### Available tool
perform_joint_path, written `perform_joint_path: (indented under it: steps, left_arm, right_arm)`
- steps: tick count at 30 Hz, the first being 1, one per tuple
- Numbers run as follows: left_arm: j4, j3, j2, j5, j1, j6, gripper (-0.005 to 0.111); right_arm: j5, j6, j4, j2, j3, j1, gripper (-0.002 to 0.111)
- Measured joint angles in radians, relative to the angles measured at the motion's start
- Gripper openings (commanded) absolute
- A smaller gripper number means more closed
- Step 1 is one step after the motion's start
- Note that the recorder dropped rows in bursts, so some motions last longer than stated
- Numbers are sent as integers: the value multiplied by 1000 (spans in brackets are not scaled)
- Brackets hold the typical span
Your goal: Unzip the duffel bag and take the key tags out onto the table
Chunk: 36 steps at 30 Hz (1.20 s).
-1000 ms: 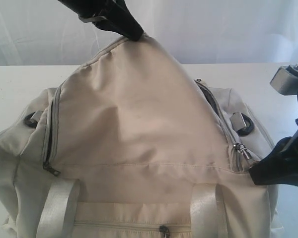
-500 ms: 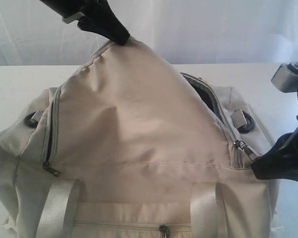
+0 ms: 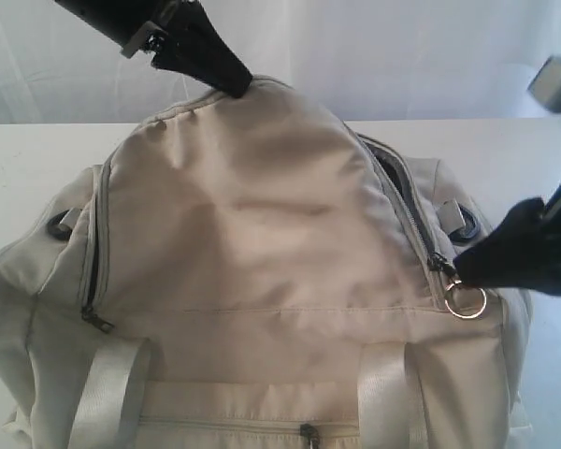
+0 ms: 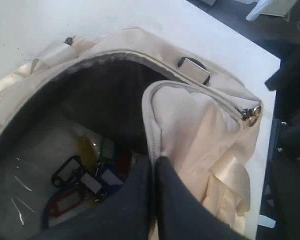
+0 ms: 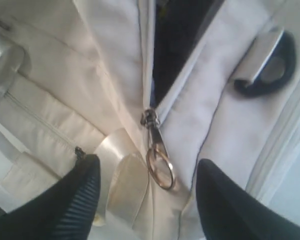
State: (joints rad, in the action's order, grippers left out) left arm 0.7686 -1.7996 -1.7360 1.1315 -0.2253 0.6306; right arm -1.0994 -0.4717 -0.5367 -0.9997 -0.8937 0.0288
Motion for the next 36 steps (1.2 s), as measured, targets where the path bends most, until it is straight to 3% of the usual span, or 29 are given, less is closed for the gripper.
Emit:
perform_joint_path:
  steps: [10,21,30,33,36]
  left_arm:
    - [-22,268,197,-2,-75,-2,0]
    - [-30,626,514,-2,-289,-46,0]
    - [-6,931,595,-24,-417,-75,1]
    - [17,1015,595,-101,-445,-73,16]
    - [41,1068,595,-152,-463,-65,44]
  right_arm:
    - [6,0,-4,88,-103,0,54]
    - [-35,25,-29,98,-103,0,54]
    - [-65,27,-73,98,-103,0,54]
    - [-67,27,-98,98,-103,0,54]
    - [-69,27,-115,98,-103,0,54]
